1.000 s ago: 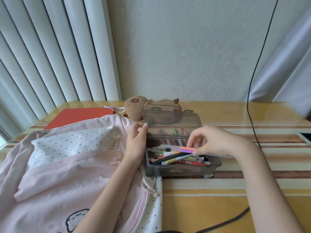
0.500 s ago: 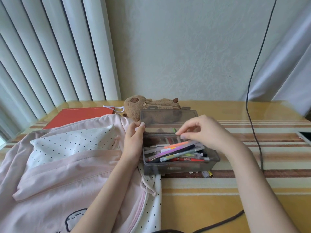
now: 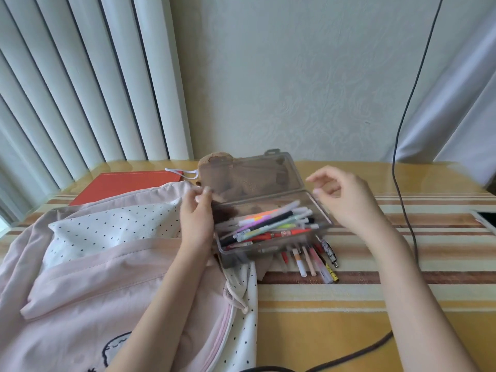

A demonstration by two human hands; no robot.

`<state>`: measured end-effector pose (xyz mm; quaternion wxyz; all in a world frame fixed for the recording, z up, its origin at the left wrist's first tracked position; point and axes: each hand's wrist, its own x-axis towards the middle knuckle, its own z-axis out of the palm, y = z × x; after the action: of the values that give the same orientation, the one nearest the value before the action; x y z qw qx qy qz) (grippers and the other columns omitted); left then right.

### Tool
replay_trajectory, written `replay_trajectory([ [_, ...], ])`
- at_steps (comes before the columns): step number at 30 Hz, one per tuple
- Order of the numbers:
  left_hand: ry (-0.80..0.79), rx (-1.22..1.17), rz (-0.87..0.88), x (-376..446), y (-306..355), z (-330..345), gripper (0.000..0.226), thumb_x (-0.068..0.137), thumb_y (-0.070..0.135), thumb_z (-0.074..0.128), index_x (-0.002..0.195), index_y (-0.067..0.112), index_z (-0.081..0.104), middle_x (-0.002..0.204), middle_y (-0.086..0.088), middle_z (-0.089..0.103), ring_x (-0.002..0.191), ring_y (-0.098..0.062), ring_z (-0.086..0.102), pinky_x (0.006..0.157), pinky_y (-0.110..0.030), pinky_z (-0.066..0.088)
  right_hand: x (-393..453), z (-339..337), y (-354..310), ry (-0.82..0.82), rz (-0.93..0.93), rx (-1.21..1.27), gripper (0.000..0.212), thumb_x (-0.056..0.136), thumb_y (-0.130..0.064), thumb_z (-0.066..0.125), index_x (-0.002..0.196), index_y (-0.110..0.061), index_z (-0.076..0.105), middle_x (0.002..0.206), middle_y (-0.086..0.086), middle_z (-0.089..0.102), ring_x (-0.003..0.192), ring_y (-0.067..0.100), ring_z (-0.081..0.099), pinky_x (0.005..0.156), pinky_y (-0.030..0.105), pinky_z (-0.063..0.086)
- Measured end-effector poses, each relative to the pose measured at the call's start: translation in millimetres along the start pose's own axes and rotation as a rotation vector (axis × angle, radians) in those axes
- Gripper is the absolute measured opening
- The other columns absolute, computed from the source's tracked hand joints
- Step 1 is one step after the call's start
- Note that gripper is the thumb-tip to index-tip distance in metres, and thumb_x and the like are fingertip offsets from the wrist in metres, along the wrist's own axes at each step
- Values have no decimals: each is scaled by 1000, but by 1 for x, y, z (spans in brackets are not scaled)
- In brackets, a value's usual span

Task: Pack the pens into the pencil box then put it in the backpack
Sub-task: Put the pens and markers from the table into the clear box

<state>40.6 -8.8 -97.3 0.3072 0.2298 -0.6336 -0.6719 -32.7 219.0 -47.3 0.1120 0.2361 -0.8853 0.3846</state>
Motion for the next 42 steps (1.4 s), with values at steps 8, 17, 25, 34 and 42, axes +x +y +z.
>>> replay_trajectory([
  [8, 290, -66, -75, 29, 0, -36, 11, 75, 43, 53, 75, 32, 53, 97, -14, 62, 93, -31, 63, 95, -58, 47, -10, 53, 17, -475, 468, -301, 96, 85, -59, 53, 152, -14, 1, 153, 12, 33, 134, 35, 39, 101, 46, 40],
  [17, 277, -141, -110, 44, -22, -37, 8, 58, 53, 55, 61, 45, 55, 101, -24, 68, 95, -41, 67, 91, -62, 49, -12, 73, 21, -365, 441, -182, 36, 79, -8, 65, 110, -11, 47, 101, 12, 57, 84, 26, 59, 54, 29, 41],
  [25, 260, -122, -67, 27, 0, -34, 13, 80, 35, 53, 69, 29, 50, 91, -10, 59, 89, -27, 59, 96, -53, 45, -5, 68, 36, -274, 528, 134, 9, 85, -9, 57, 77, -9, 53, 68, 6, 46, 56, 17, 47, 51, 27, 41],
  [34, 4, -39, -9, 19, 4, -23, 11, 85, 27, 57, 75, 21, 57, 75, -6, 59, 77, -28, 70, 88, -54, 53, 7, 23, 15, 290, 344, 1037, 26, 94, -15, 56, 74, -17, 41, 54, -1, 41, 37, 11, 39, 37, 20, 35],
  [42, -313, 172, 12, 5, -2, -7, 34, 85, 36, 54, 93, 3, 58, 75, -4, 53, 74, -18, 52, 74, -32, 42, 2, -7, -24, 338, -55, 1381, 27, 96, -9, 50, 73, -20, 40, 51, -9, 39, 40, 7, 37, 42, 18, 28],
])
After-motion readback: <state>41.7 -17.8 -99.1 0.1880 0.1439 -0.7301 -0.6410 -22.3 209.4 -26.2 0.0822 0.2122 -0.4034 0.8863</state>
